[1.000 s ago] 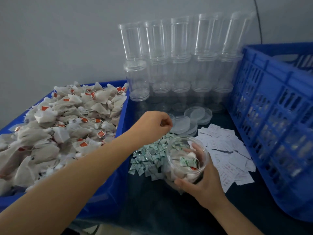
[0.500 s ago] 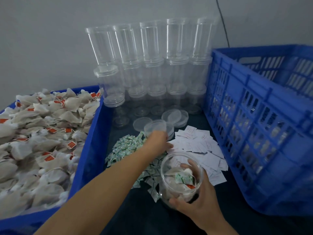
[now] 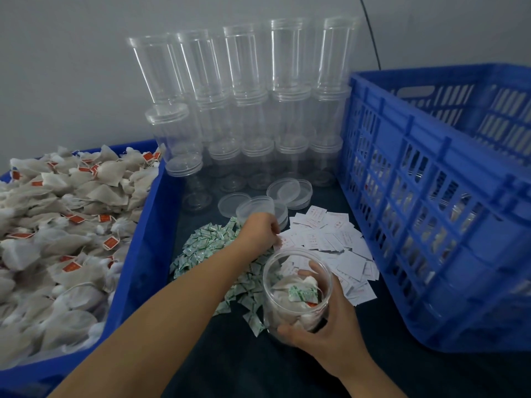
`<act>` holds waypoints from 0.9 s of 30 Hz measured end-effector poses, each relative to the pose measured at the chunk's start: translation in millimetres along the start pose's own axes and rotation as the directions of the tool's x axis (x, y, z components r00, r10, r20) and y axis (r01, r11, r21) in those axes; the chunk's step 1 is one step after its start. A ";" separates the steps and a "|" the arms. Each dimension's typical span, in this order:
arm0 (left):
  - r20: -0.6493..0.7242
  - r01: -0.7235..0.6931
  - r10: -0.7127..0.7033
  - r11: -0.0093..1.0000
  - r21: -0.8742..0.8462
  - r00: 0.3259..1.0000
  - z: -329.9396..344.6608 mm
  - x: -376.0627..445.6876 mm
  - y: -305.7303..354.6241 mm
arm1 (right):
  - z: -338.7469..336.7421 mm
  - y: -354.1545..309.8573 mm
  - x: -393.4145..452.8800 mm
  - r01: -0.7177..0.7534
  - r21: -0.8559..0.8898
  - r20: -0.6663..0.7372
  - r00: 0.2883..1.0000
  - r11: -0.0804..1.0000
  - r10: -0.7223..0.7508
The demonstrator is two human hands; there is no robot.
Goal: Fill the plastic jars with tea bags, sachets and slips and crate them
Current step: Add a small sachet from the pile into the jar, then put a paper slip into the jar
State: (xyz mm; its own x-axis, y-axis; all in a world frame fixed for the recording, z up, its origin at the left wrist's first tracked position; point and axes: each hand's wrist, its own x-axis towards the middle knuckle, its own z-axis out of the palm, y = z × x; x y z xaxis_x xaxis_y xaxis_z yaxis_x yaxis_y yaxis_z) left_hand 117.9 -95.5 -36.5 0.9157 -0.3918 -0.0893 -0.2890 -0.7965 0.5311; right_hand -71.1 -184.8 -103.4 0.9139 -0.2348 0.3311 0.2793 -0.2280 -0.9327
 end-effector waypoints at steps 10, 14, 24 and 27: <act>-0.014 -0.080 0.082 0.992 0.100 0.997 0.7 2.4 0.4 | 0.5 -2.1 -1.6 -0.074 0.041 0.013 0.997 0.996 0.073; -0.009 -0.115 0.118 0.983 0.144 0.993 3.6 2.1 2.1 | -0.4 0.2 -2.3 -0.068 0.042 0.017 0.998 0.997 0.067; -0.047 -0.166 0.175 0.974 0.155 0.983 2.0 0.3 6.0 | -0.3 -2.0 -1.0 -0.008 0.027 0.009 1.000 1.000 0.008; -0.021 -0.196 0.204 0.960 0.201 0.979 -6.7 -1.5 12.8 | -0.2 -0.8 -0.6 0.004 0.025 0.007 1.000 1.000 -0.004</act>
State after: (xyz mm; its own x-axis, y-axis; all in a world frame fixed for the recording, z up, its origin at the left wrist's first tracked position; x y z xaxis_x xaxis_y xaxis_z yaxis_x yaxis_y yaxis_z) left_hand 114.7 -102.0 -23.8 0.8430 -0.5366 0.0384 -0.5130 -0.7802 0.3579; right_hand -72.0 -184.6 -102.8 0.9147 -0.2275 0.3340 0.2904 -0.2049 -0.9347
